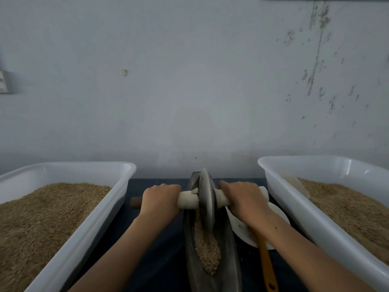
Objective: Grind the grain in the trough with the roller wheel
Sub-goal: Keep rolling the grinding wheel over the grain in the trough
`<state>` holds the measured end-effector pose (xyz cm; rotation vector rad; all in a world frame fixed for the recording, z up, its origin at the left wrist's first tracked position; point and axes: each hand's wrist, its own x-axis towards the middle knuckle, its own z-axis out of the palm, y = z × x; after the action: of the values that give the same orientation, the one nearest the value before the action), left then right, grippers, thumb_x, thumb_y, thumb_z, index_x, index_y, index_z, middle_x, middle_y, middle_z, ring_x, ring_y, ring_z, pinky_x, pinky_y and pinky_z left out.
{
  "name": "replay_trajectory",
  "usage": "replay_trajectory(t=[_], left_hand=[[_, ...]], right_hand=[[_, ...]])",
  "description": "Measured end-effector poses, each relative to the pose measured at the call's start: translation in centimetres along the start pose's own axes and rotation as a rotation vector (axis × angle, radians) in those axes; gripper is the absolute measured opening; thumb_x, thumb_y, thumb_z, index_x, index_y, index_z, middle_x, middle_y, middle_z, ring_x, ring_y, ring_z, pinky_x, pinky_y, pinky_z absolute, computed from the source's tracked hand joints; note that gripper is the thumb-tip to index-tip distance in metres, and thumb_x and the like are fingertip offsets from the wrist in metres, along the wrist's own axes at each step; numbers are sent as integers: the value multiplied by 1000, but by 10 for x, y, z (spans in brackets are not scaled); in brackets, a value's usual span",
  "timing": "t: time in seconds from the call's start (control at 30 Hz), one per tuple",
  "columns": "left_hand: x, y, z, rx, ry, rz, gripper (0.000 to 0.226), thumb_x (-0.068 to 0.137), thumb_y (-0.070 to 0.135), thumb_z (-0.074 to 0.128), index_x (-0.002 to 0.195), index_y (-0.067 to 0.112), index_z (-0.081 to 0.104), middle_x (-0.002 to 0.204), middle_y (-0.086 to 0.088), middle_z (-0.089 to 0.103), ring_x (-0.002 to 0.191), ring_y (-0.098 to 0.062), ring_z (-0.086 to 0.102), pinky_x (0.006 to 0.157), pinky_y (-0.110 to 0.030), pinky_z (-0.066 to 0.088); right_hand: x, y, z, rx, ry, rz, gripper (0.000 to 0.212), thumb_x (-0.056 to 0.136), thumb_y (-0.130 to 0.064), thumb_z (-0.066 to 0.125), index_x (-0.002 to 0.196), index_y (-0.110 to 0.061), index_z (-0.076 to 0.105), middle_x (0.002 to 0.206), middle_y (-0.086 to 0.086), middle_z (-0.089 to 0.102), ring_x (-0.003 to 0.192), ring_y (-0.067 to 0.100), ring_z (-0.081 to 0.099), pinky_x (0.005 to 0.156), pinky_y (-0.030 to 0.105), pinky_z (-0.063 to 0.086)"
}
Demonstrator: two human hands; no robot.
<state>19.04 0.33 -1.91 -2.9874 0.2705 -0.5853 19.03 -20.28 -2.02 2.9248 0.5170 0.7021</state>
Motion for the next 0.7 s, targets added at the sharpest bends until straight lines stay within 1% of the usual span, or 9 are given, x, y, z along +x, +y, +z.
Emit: replay_trajectory(t=[0.07,0.13,0.2,0.3,0.4,0.5,0.6,0.67,0.7], left_hand=[[0,-2,-1,7,-40,12,25,86,37,58,108,25,55,102,3,62,93,-17,59,69,-27,35],[1,-3,-4,14,-127,24,29,83,36,61,110,23,57,103,2,63,94,-17,59,70,-28,36],[1,-5,-9,-3,-245,37,35,80,36,65,111,21,58,102,1,63,91,-16,59,71,-28,39],[0,-6,-15,-45,-419,53,44,76,36,71,115,19,57,104,0,63,90,-16,58,73,-28,42],[-2,-7,-17,-70,-484,57,45,75,35,71,115,20,58,103,0,65,92,-17,60,74,-28,44],[-1,-7,-15,-57,-419,36,40,76,35,70,112,20,59,96,2,62,84,-16,57,71,-28,42],[1,-4,-8,4,-214,29,31,81,36,63,109,23,57,100,2,63,89,-17,58,70,-28,38],[1,-2,-3,27,-77,17,26,86,35,58,109,24,55,104,2,62,94,-18,59,70,-28,36],[1,0,-1,27,-43,17,25,87,35,57,110,25,54,104,2,62,94,-17,59,70,-28,36]], right_hand=[[-1,0,-3,-5,-37,3,18,90,-17,52,106,-22,46,100,1,64,92,25,61,67,30,30],[0,0,-8,-15,-109,-1,19,87,-15,53,105,-22,49,101,2,63,93,26,60,67,30,31],[1,1,-15,-19,-227,-20,23,84,-12,55,105,-20,54,101,3,62,92,25,60,67,30,34],[0,2,-25,18,-438,-50,26,80,-14,62,106,-17,59,97,4,63,84,22,60,65,30,38],[0,2,-28,25,-497,-64,25,80,-16,64,104,-15,59,94,5,61,80,21,57,63,29,39],[2,0,-24,0,-415,-49,24,82,-14,61,106,-16,59,97,4,64,83,21,60,65,29,40],[2,-1,-12,-14,-212,-3,24,86,-13,54,109,-21,53,102,3,64,93,26,61,68,31,35],[2,-2,-5,-21,-86,22,21,88,-14,51,107,-21,47,101,2,63,93,27,61,66,32,32],[1,-2,-1,-21,-45,28,20,89,-14,51,107,-20,45,101,2,64,92,26,61,66,32,31]])
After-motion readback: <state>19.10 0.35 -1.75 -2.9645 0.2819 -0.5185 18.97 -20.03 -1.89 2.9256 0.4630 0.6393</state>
